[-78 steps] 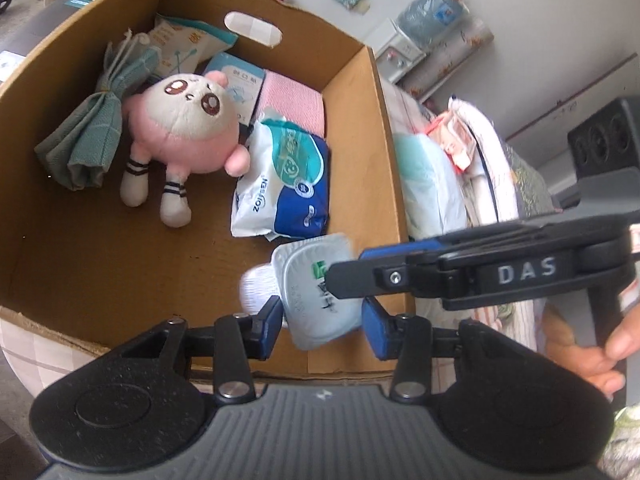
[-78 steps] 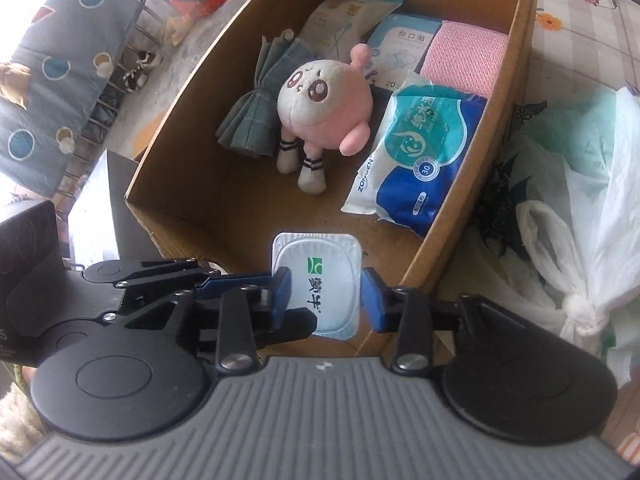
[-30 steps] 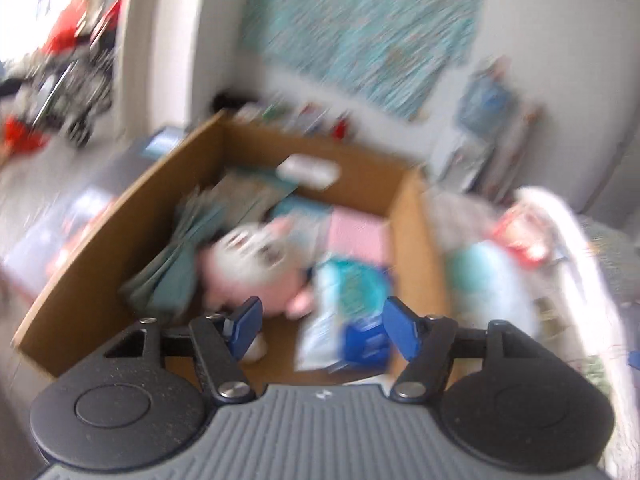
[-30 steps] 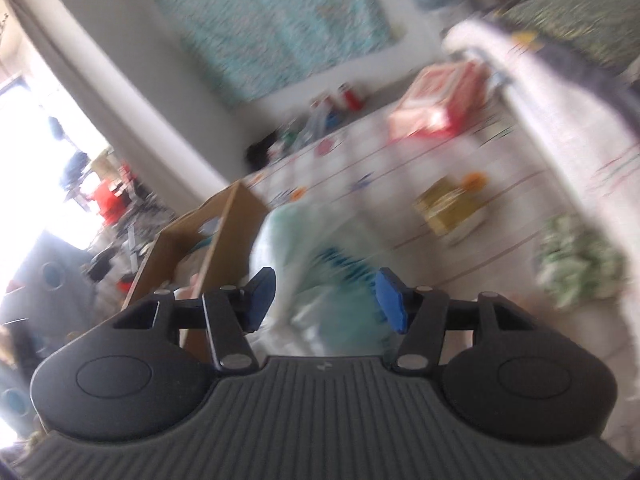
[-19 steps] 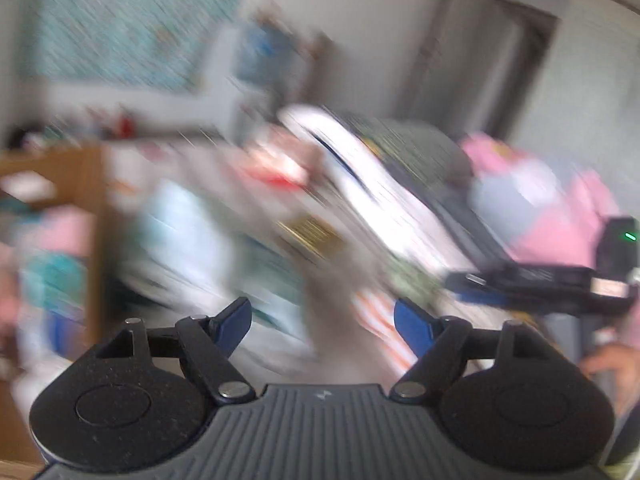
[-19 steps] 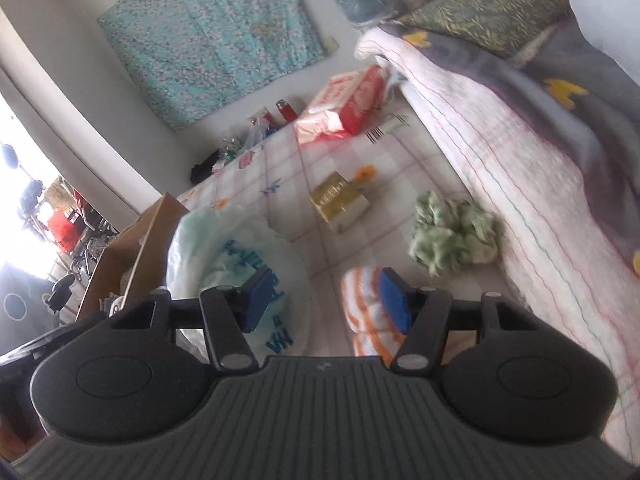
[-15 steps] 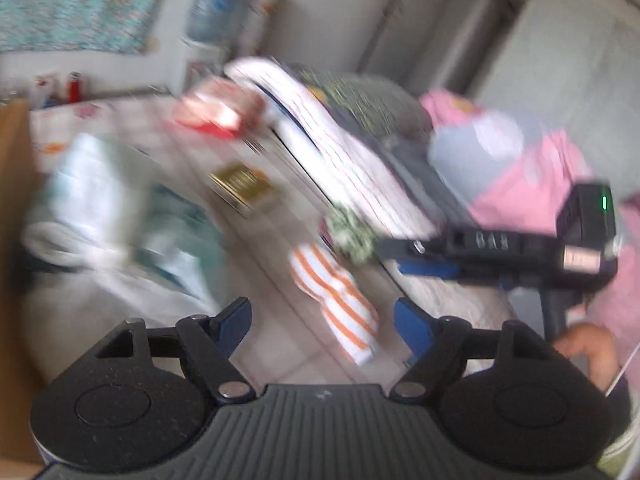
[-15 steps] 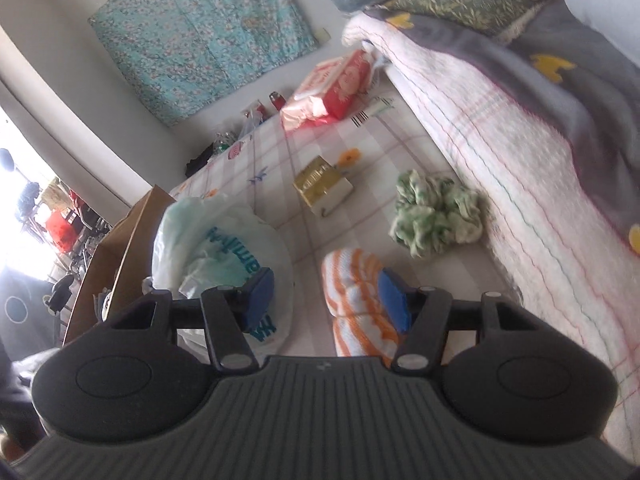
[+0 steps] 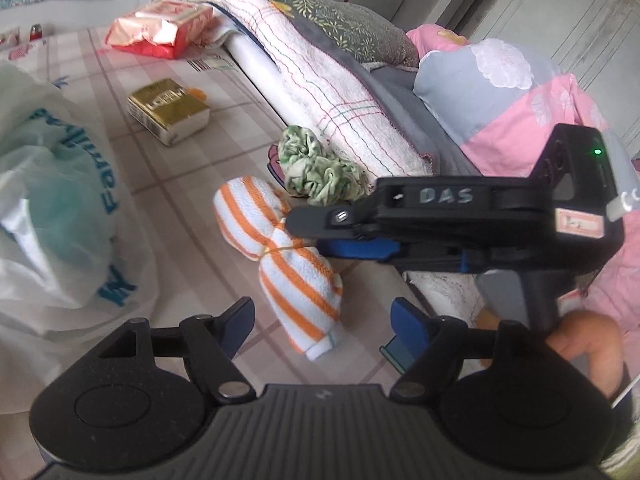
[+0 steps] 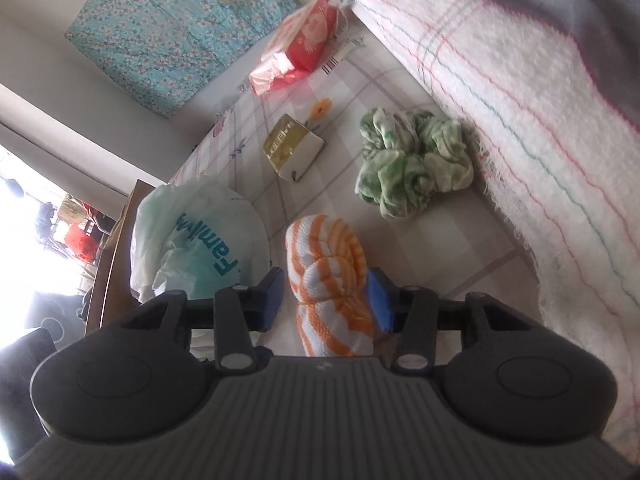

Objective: Organize soft objects
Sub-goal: 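Grasp the orange striped towel with the right tool while the left tool closes on it, then carry the striped towel over the cardboard box with both tools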

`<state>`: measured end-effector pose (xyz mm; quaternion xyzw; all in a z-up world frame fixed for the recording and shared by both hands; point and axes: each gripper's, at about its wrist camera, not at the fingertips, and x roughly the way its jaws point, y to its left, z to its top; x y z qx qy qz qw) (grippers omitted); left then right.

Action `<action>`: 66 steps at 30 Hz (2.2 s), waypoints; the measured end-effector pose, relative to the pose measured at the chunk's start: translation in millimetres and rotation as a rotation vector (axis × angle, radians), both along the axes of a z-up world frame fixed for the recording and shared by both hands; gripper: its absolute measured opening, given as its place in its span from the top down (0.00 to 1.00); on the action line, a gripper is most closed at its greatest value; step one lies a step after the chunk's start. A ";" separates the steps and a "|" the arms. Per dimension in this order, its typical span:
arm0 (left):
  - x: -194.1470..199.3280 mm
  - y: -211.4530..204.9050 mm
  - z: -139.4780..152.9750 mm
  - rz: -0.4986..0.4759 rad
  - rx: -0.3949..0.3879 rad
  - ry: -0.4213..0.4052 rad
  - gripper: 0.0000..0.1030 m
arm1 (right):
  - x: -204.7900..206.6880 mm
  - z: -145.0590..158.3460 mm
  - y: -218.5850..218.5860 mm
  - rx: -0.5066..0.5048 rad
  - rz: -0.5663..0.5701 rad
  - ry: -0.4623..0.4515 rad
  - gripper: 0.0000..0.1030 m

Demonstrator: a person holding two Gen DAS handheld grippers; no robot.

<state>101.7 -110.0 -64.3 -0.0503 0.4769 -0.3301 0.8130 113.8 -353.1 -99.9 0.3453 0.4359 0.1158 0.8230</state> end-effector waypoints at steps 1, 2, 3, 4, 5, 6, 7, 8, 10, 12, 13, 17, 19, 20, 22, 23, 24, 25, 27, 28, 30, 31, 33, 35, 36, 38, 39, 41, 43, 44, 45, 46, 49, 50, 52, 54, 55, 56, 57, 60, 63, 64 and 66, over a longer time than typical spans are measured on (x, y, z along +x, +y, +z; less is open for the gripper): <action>1.8 -1.6 -0.8 -0.002 0.004 0.004 0.26 | 2.1 -4.0 0.8 0.012 0.003 0.013 0.64; 2.6 -3.1 -1.8 -0.006 0.010 0.005 0.26 | 3.3 -8.1 1.2 0.029 0.007 0.025 0.64; 3.4 -4.9 -3.0 -0.012 0.015 0.004 0.26 | 3.9 -11.8 1.9 0.057 0.009 0.034 0.65; 4.6 -6.9 -4.3 -0.017 0.021 0.004 0.26 | 4.3 -14.9 2.8 0.085 0.016 0.043 0.65; 5.2 -7.6 -5.8 -0.017 0.027 0.005 0.26 | 4.2 -17.3 4.4 0.106 0.025 0.050 0.65; 6.7 -8.3 -7.9 -0.013 0.034 0.008 0.26 | 4.1 -18.6 6.2 0.116 0.032 0.054 0.65; 8.1 -8.4 -9.8 -0.010 0.039 0.012 0.26 | 3.7 -18.7 7.8 0.114 0.037 0.053 0.65; 9.5 -8.4 -11.7 -0.007 0.045 0.018 0.26 | 3.8 -18.5 9.0 0.114 0.039 0.053 0.65; 13.3 -8.3 -16.4 0.003 0.055 0.036 0.31 | 5.0 -18.1 9.3 0.117 0.037 0.056 0.65; 17.1 -7.1 -21.3 0.020 0.062 0.054 0.36 | 7.6 -19.4 10.0 0.118 0.035 0.058 0.65; 17.3 -5.9 -21.2 0.025 0.055 0.044 0.38 | 8.4 -20.4 9.4 0.120 0.035 0.060 0.64; 19.2 -3.3 -21.2 0.036 0.058 0.038 0.45 | 10.9 -24.1 14.1 0.120 0.045 0.058 0.62; 18.3 -1.6 -20.4 0.039 0.060 0.035 0.50 | 10.0 -25.5 15.5 0.122 0.051 0.056 0.62; 17.8 -0.8 -19.8 0.039 0.059 0.035 0.50 | 9.7 -25.0 16.8 0.123 0.051 0.055 0.62; 15.8 1.3 -16.4 0.041 0.047 0.029 0.51 | 8.0 -22.3 18.1 0.123 0.053 0.050 0.62; 13.9 1.9 -12.7 0.040 0.042 0.018 0.51 | 6.8 -19.9 18.4 0.124 0.054 0.044 0.62; 11.7 2.4 -7.8 0.037 0.038 0.003 0.51 | 5.4 -16.8 17.9 0.125 0.056 0.034 0.62; 9.3 2.7 -2.2 0.034 0.034 -0.017 0.51 | 4.2 -12.8 17.7 0.128 0.055 0.023 0.62; 4.7 2.9 10.7 0.027 0.028 -0.066 0.50 | 1.8 -1.9 16.3 0.133 0.055 -0.006 0.62; 2.8 4.0 17.5 0.027 0.025 -0.090 0.50 | 1.2 5.1 15.7 0.132 0.057 -0.023 0.62; 0.2 8.7 31.8 0.032 0.014 -0.131 0.50 | 1.1 21.1 18.0 0.128 0.066 -0.060 0.62; -0.5 12.8 39.6 0.040 0.008 -0.149 0.50 | 2.1 29.6 19.9 0.125 0.073 -0.078 0.62; -2.0 25.2 55.3 0.063 -0.008 -0.189 0.50 | 6.6 47.4 27.1 0.118 0.096 -0.116 0.62; -4.2 44.0 71.9 0.099 -0.021 -0.229 0.50 | 14.2 66.9 39.8 0.112 0.129 -0.153 0.62; -5.2 55.2 79.8 0.121 -0.024 -0.246 0.50 | 18.9 76.4 49.0 0.109 0.152 -0.171 0.62; -7.5 81.7 95.1 0.171 -0.027 -0.271 0.50 | 29.5 95.8 72.8 0.108 0.207 -0.207 0.62; -9.1 96.5 101.9 0.199 -0.025 -0.281 0.50 | 34.9 106.3 87.6 0.106 0.241 -0.225 0.62; -15.0 128.5 115.7 0.265 -0.014 -0.303 0.50 | 45.9 124.3 122.4 0.102 0.316 -0.255 0.62; -21.8 161.7 127.8 0.334 0.010 -0.321 0.50 | 54.9 141.1 164.8 0.096 0.400 -0.283 0.62; -25.7 178.7 132.6 0.371 0.024 -0.326 0.50 | 59.9 147.5 186.1 0.096 0.442 -0.292 0.62; -29.2 195.8 136.3 0.406 0.037 -0.323 0.50 | 64.5 153.3 208.8 0.099 0.487 -0.298 0.62; -32.0 212.9 138.7 0.442 0.047 -0.311 0.50 | 69.1 157.6 231.6 0.104 0.529 -0.299 0.62; -39.2 262.2 139.8 0.559 0.066 -0.245 0.50 | 80.4 160.6 299.0 0.126 0.653 -0.261 0.62; -40.3 276.9 137.8 0.592 0.073 -0.218 0.50 | 83.7 158.3 319.8 0.132 0.689 -0.241 0.62; -41.3 302.9 131.0 0.649 0.096 -0.157 0.50 | 86.0 152.3 362.6 0.138 0.764 -0.197 0.62; -42.9 324.9 122.2 0.701 0.119 -0.103 0.50 | 86.7 142.3 400.2 0.148 0.830 -0.142 0.62; -43.5 333.7 117.8 0.714 0.133 -0.084 0.50 | 88.1 136.5 417.2 0.148 0.863 -0.117 0.62; -43.0 341.6 113.6 0.720 0.146 -0.063 0.49 | 86.5 130.8 433.0 0.146 0.887 -0.095 0.62; -42.8 350.1 109.8 0.728 0.157 -0.040 0.49 | 83.7 126.7 448.5 0.142 0.908 -0.075 0.62; -42.4 367.8 99.2 0.742 0.203 0.012 0.47 | 76.7 112.9 485.6 0.123 0.960 -0.029 0.62; -44.8 377.2 95.1 0.761 0.269 0.018 0.46 | 73.7 90.6 507.1 0.111 1.005 0.045 0.62; -45.4 380.1 95.3 0.762 0.275 0.019 0.45 | 77.2 82.1 513.7 0.109 1.016 0.079 0.62; -50.9 390.0 95.8 0.760 0.270 0.021 0.45 | 81.7 66.1 521.5 0.106 1.027 0.133 0.61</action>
